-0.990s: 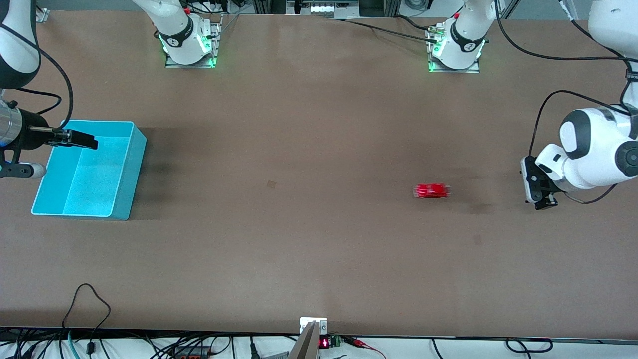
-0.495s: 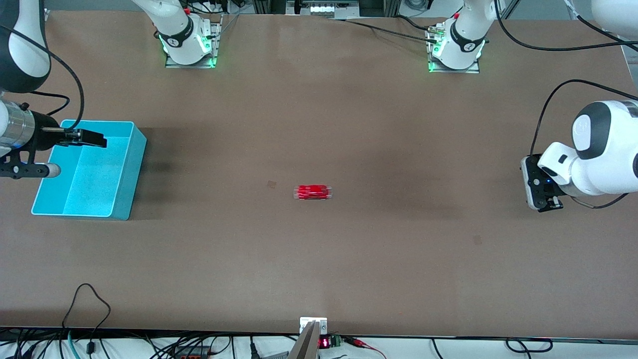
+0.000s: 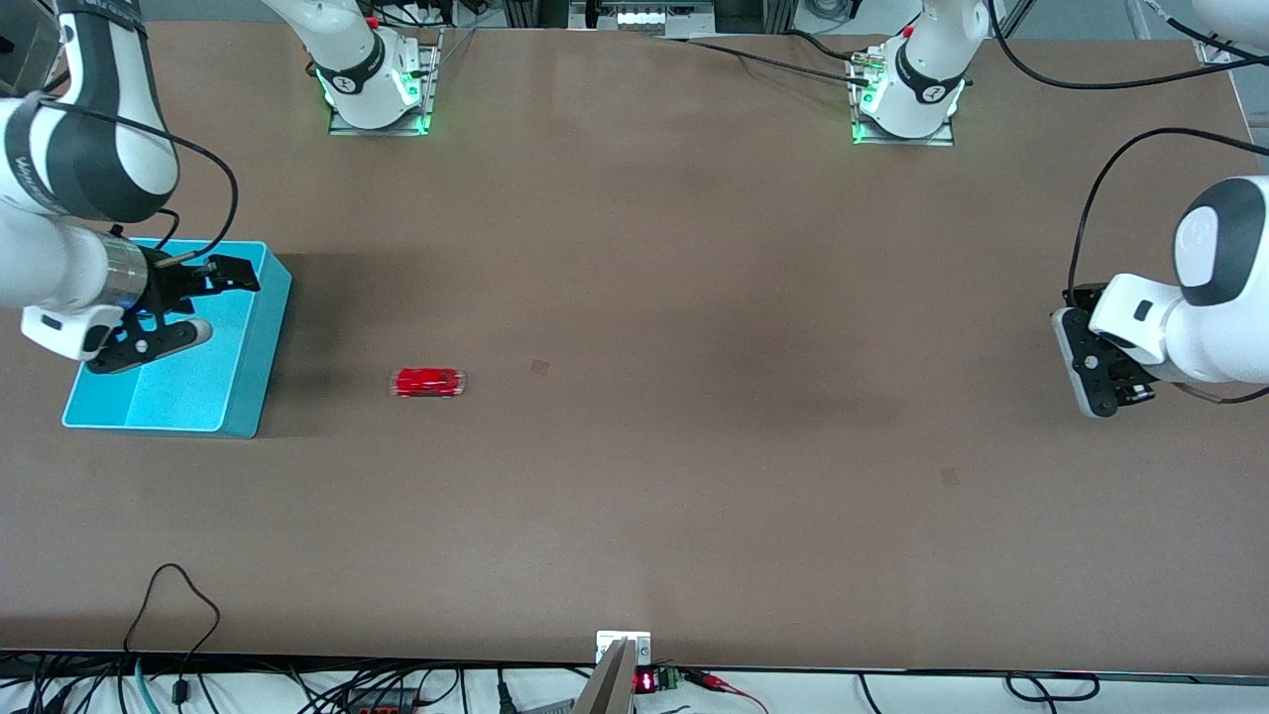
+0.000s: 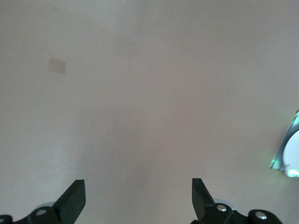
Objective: Wind red beetle toy and store in blue box
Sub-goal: 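Lower the right gripper beside the cyan box toward the rolling car, then grasp the red car with the right gripper while the left gripper withdraws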
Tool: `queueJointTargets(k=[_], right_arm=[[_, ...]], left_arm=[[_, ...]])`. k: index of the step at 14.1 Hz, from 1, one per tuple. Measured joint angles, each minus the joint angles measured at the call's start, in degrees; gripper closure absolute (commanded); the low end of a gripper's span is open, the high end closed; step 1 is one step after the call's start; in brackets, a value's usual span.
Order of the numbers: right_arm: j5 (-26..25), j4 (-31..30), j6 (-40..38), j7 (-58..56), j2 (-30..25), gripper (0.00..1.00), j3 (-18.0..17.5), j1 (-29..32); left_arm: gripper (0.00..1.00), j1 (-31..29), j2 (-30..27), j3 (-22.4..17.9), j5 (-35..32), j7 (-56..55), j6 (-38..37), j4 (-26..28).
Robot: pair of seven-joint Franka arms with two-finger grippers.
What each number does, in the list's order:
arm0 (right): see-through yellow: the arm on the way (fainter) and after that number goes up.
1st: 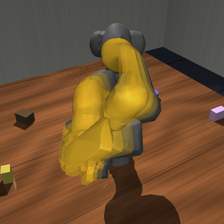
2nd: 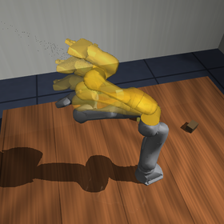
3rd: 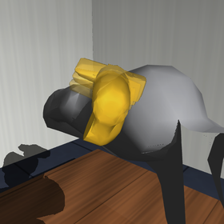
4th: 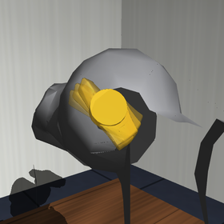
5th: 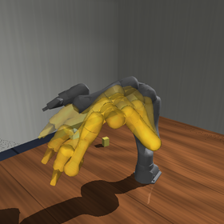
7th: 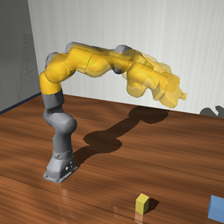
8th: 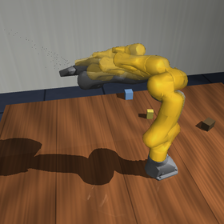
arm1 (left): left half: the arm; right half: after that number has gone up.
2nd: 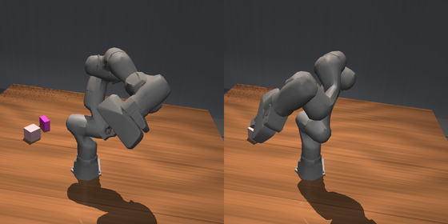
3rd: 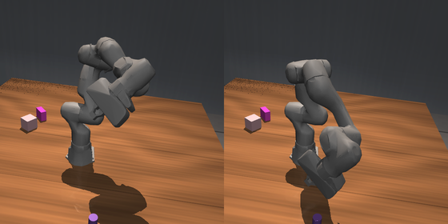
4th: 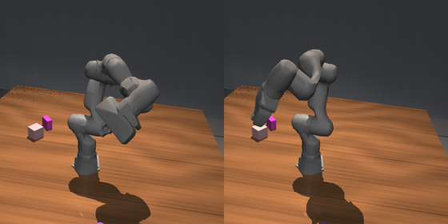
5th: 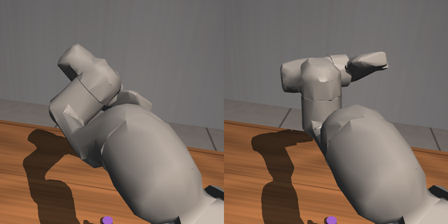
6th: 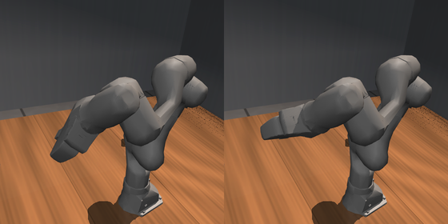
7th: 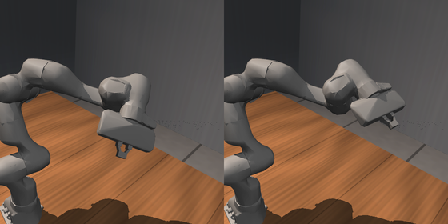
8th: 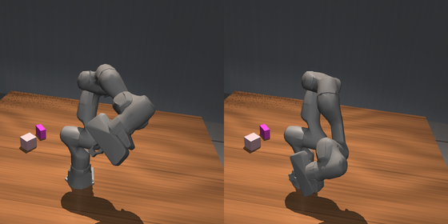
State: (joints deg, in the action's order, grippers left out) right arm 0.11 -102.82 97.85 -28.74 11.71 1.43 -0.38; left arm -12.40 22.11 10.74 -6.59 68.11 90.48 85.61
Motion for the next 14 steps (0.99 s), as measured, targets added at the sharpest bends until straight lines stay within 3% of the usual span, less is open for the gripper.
queueJointTargets(k=[6, 9, 14], right_arm=[[-3.91, -14.77, 20.21, -25.21, -0.45, 0.0, -0.73, -0.35], [-10.45, -17.94, 28.54, -31.45, -0.26, 0.0, -0.86, -1.33], [-11.48, -19.51, 40.54, -45.17, 3.92, 0.0, -0.9, -1.86]], left_arm=[[0.0, 0.83, -0.05, 2.09, 0.0, -28.62, -11.74, -7.67], [0.0, 1.18, -0.04, 3.25, 0.0, -35.12, -12.97, -8.52], [0.0, 0.84, -0.07, 3.25, 1.4, -44.5, -13.09, -11.1]])
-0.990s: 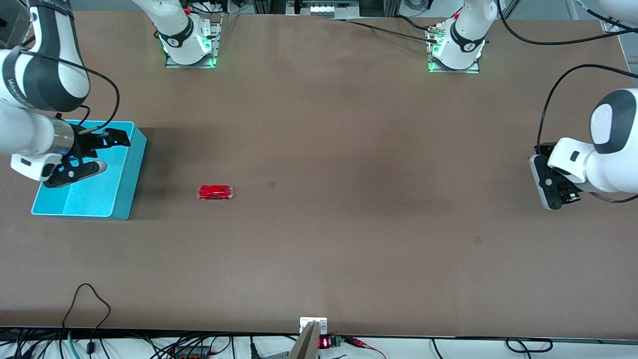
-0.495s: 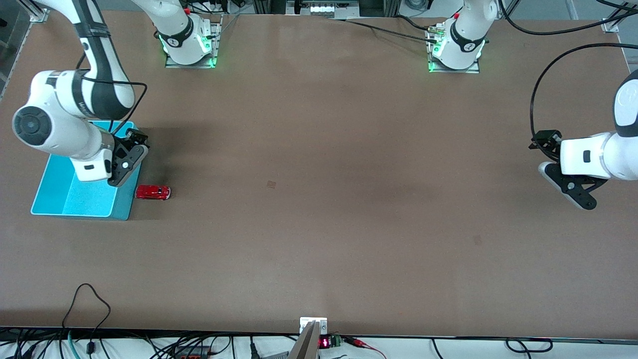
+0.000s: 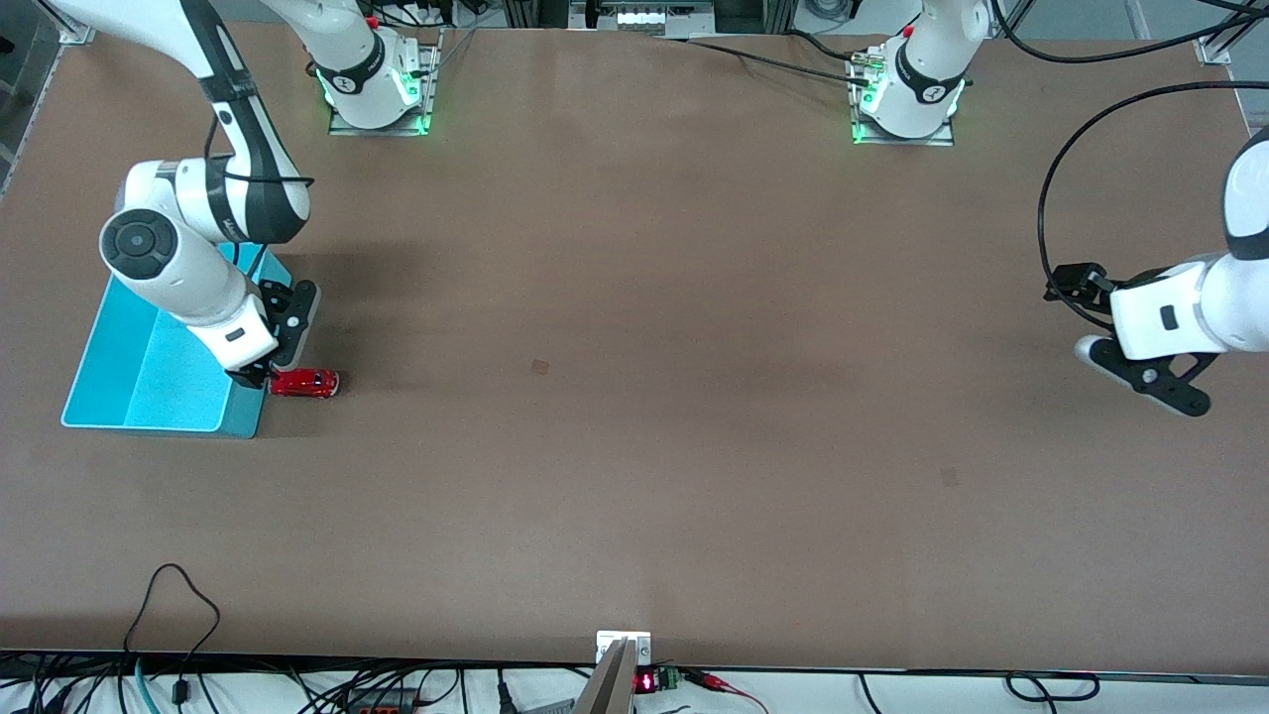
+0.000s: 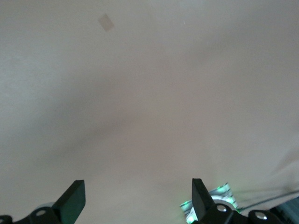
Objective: Wind red beetle toy and store in blue box
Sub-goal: 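Grasp the red car with the right gripper while the left gripper withdraws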
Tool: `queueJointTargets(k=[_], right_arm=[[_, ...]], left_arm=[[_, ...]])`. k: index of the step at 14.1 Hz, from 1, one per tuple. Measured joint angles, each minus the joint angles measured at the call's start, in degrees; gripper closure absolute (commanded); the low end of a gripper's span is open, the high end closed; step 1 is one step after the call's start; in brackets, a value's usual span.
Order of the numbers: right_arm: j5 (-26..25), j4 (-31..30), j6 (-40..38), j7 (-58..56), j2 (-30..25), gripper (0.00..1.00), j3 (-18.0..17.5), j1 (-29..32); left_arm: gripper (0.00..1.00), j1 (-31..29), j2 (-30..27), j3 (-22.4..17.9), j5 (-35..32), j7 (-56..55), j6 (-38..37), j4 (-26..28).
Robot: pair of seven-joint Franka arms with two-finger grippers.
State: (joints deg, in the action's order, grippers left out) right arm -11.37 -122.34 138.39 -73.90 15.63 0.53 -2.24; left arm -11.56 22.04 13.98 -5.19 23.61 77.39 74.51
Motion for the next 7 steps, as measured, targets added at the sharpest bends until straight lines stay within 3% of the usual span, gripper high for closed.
queueJointTargets(k=[5, 7], right_arm=[[-0.03, -0.06, 9.48, -3.44, 6.57, 0.0, 0.26, 0.42], [-0.03, -0.03, 11.99, -3.74, 8.19, 0.0, 0.32, 0.89]], left_arm=[[0.0, -0.3, -1.6, -0.01, 2.79, -12.97, -2.22, -1.63], [0.0, 2.16, -4.09, -1.42, 3.23, -19.21, -3.17, -1.27]])
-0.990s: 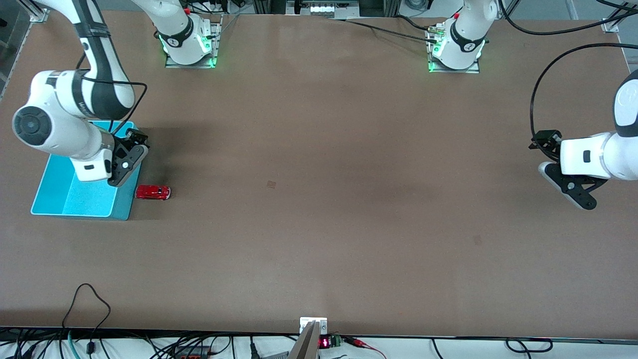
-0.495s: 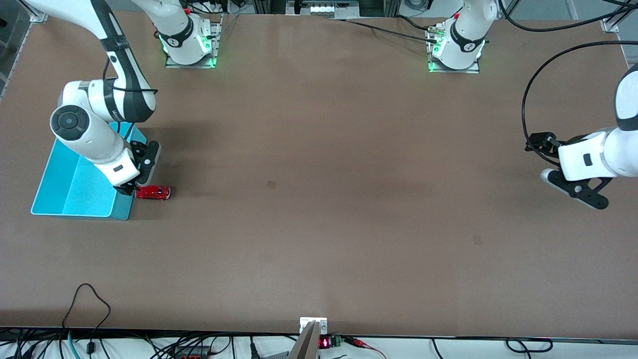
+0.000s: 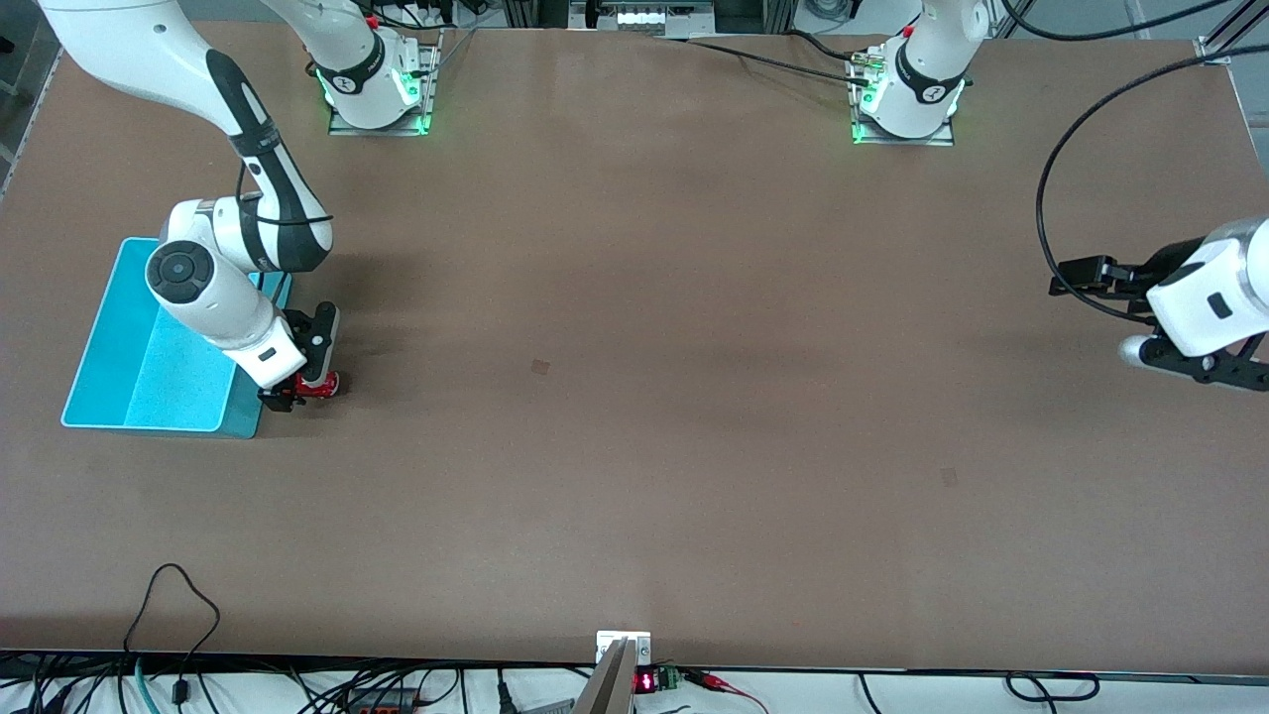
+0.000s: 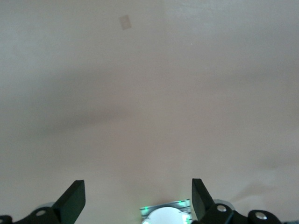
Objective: Wind red beetle toy and store in blue box
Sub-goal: 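Grasp the red car with the right gripper while the left gripper withdraws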
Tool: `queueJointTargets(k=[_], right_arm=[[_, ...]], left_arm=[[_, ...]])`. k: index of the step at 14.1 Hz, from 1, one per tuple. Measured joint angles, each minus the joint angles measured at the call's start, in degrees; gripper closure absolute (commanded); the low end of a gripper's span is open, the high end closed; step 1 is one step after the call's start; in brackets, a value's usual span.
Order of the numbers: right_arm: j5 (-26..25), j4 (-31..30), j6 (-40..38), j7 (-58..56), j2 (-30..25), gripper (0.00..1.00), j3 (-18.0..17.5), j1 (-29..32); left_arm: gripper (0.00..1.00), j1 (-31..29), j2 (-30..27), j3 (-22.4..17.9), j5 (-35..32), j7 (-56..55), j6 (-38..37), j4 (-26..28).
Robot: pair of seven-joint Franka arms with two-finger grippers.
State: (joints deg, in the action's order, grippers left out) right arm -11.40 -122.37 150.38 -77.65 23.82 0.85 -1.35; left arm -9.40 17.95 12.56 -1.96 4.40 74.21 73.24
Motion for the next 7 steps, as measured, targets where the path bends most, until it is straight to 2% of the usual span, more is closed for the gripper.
queueJointTargets(k=[2, 3, 6, 7], right_arm=[[0.0, 0.0, 2.03, -0.65, 1.48, 0.0, 0.09, 0.82], [0.0, 0.01, 2.43, -1.18, 1.96, 0.0, 0.13, 1.38], [0.0, 0.01, 2.66, -2.37, 2.48, 0.0, 0.18, 2.72], [0.0, 0.01, 2.69, -2.42, 2.57, 0.06, 0.18, 2.86]], left_arm=[[0.0, 6.01, -3.5, -5.96, 1.41, -6.51, 1.24, 2.19], [0.0, 7.92, -5.64, -8.25, 2.65, -8.88, 4.43, 4.72], [0.0, 9.69, -14.09, -10.59, 3.36, -10.69, 18.25, 17.03], [0.0, 10.61, -16.54, -10.92, 3.13, -10.7, 20.38, 20.73]])
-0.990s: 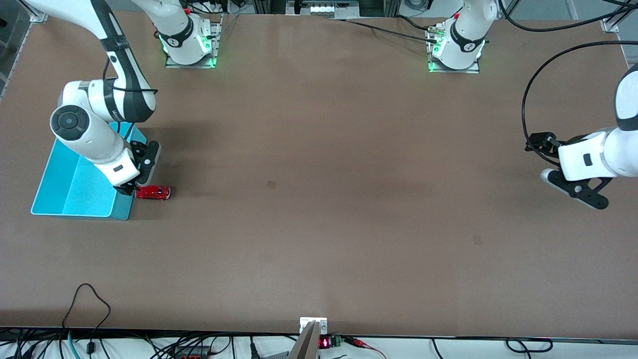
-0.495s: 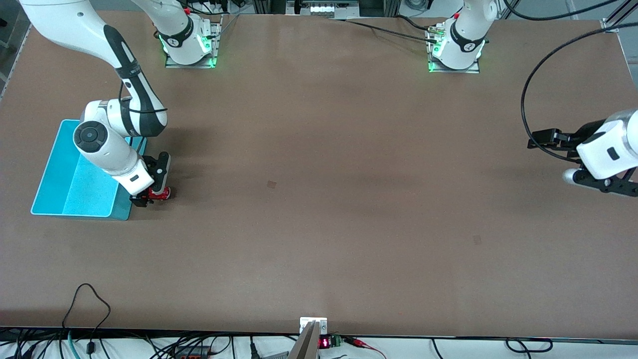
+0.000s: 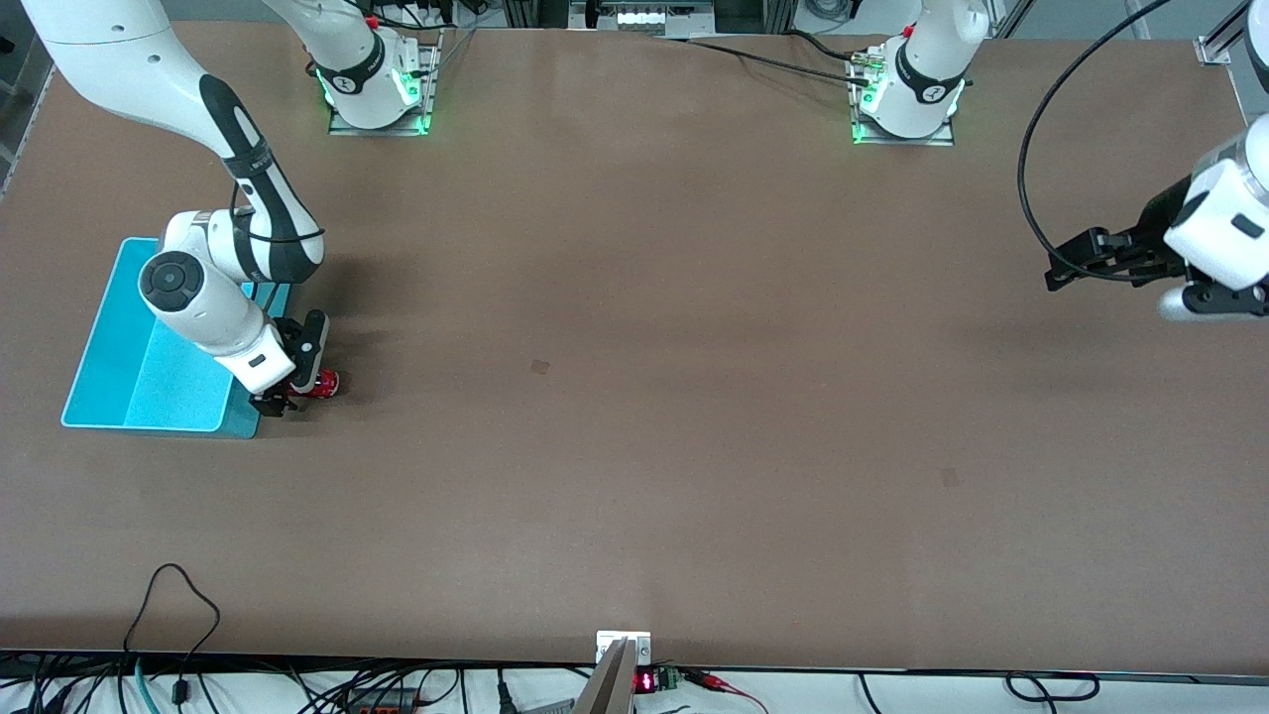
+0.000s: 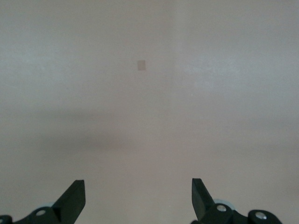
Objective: Wind red beetle toy and store in blue box
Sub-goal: 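Grasp the red car with the right gripper while the left gripper withdraws, then lift the car and lower it into the cyan box with the right gripper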
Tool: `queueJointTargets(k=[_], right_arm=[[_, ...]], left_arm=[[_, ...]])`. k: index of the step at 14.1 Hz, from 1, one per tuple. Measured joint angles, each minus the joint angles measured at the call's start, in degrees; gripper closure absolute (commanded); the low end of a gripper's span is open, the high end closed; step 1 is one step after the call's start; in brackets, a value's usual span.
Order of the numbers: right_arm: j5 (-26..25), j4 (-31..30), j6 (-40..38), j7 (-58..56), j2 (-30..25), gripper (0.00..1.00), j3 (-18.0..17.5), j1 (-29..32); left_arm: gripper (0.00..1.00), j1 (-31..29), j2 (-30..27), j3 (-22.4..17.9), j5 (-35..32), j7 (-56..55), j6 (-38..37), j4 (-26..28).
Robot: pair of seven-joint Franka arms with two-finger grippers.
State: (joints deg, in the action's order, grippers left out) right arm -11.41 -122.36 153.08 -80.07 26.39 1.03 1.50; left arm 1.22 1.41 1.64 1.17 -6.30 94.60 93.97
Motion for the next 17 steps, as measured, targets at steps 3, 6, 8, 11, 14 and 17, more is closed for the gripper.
queueJointTargets(k=[3, 6, 8, 11, 14, 17], right_arm=[[0.0, 0.0, 0.37, -0.02, 0.22, 0.69, -0.02, 0.01], [0.0, 0.0, 0.55, -0.03, 0.22, 1.0, -0.06, 0.0], [0.01, 0.03, 0.57, 0.09, 0.2, 1.0, -0.07, -0.01], [0.08, 0.4, 0.27, 2.66, -0.04, 1.0, -0.3, -0.09], [3.4, 2.22, -5.94, 9.97, -2.46, 1.0, -0.84, -1.58], [8.46, 5.83, -16.09, 16.98, -7.73, 1.0, -1.0, -3.68]], left_arm=[[0.0, 3.45, -3.32, -0.26, -1.87, -0.42, 0.61, 4.78], [0.0, 3.92, -3.33, -0.47, -2.07, -0.49, 0.55, 5.4], [0.0, 3.91, -3.3, -0.8, -1.97, -0.49, 0.62, 5.39], [0.0, 3.94, -3.3, -0.81, -1.94, -0.49, 0.63, 5.39], [0.0, 4.03, -3.3, -0.69, -1.93, -0.49, 0.63, 5.39], [0.0, 4.04, -3.3, -0.69, -1.93, -0.49, 0.63, 5.37]])
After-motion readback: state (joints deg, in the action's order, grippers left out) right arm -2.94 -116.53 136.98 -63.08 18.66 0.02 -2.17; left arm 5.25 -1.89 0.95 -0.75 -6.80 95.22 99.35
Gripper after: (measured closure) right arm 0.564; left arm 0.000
